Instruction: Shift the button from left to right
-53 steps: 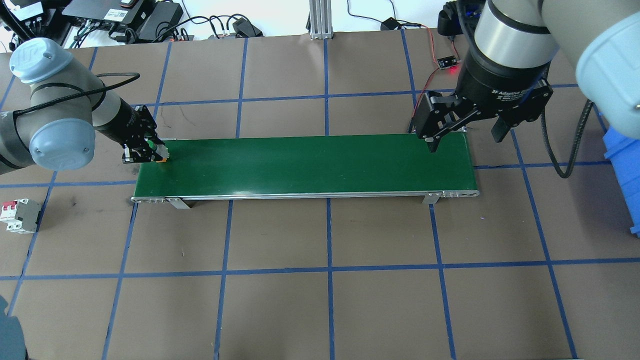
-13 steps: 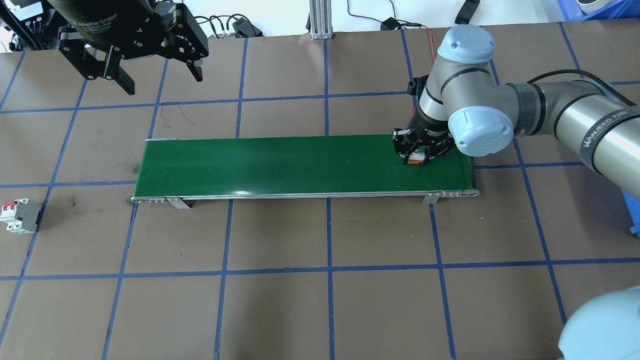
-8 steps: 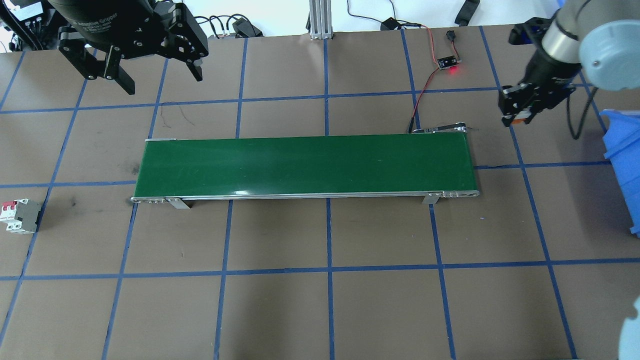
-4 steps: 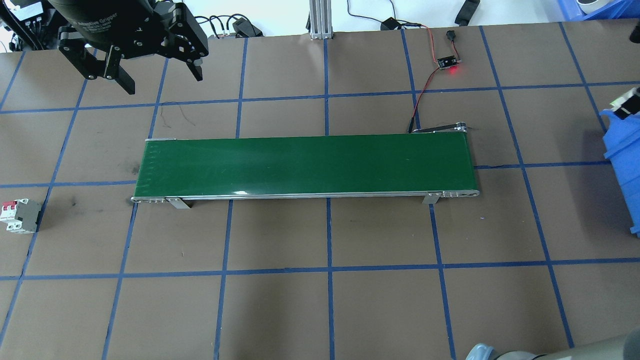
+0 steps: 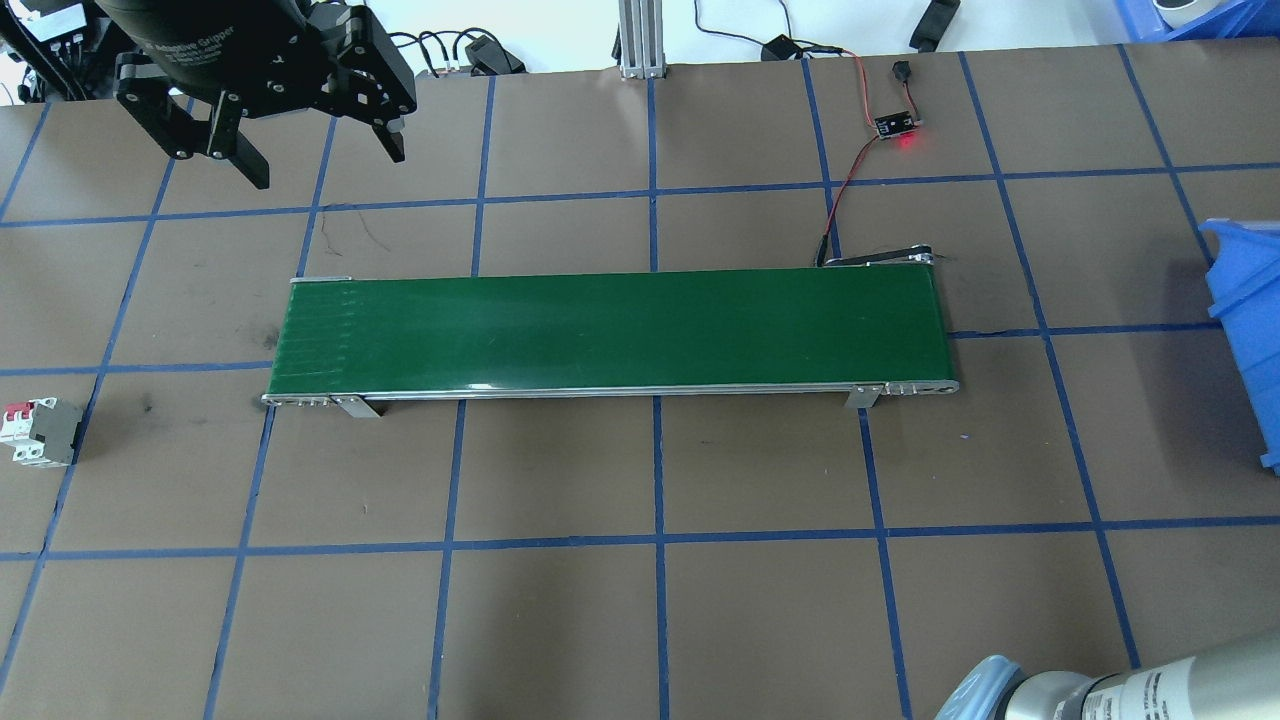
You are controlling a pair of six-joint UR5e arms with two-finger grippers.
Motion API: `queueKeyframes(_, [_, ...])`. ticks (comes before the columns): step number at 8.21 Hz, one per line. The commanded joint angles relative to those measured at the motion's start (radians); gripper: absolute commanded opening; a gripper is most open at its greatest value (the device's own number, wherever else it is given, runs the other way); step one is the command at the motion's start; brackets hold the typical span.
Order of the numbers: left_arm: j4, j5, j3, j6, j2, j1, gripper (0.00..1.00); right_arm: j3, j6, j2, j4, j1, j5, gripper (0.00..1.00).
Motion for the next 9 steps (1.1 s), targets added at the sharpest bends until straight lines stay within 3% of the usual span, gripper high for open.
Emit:
queueKeyframes(1, [0.002, 0.000, 0.000, 0.000, 0.002, 0.001, 1.00, 0.019, -0.227, 0.155, -0.126, -0.056, -0.008, 0.02])
queueKeyframes(2, [0.003, 0.000, -0.001, 0.000, 0.003, 0.001, 1.00, 0.019, -0.248, 0.203, -0.149, -0.058, -0.007, 0.11])
queueKeyframes(4, [0.003, 0.000, -0.001, 0.000, 0.005, -0.001, 1.00, 0.025, -0.252, 0.221, -0.169, -0.058, -0.007, 0.33])
queueKeyframes(5, [0.003, -0.002, -0.001, 0.000, 0.005, -0.001, 1.00, 0.039, -0.251, 0.221, -0.196, -0.058, -0.004, 0.53])
queueKeyframes(6, [0.003, 0.000, -0.001, 0.000, 0.008, -0.001, 1.00, 0.041, -0.252, 0.221, -0.197, -0.058, 0.001, 1.00])
queueKeyframes(8, [0.003, -0.002, -0.001, 0.000, 0.008, -0.001, 1.00, 0.041, -0.254, 0.196, -0.188, -0.060, -0.008, 1.00])
queueKeyframes(9, [0.003, -0.003, -0.001, -0.002, 0.008, -0.001, 1.00, 0.042, -0.251, 0.138, -0.128, -0.060, 0.002, 1.00])
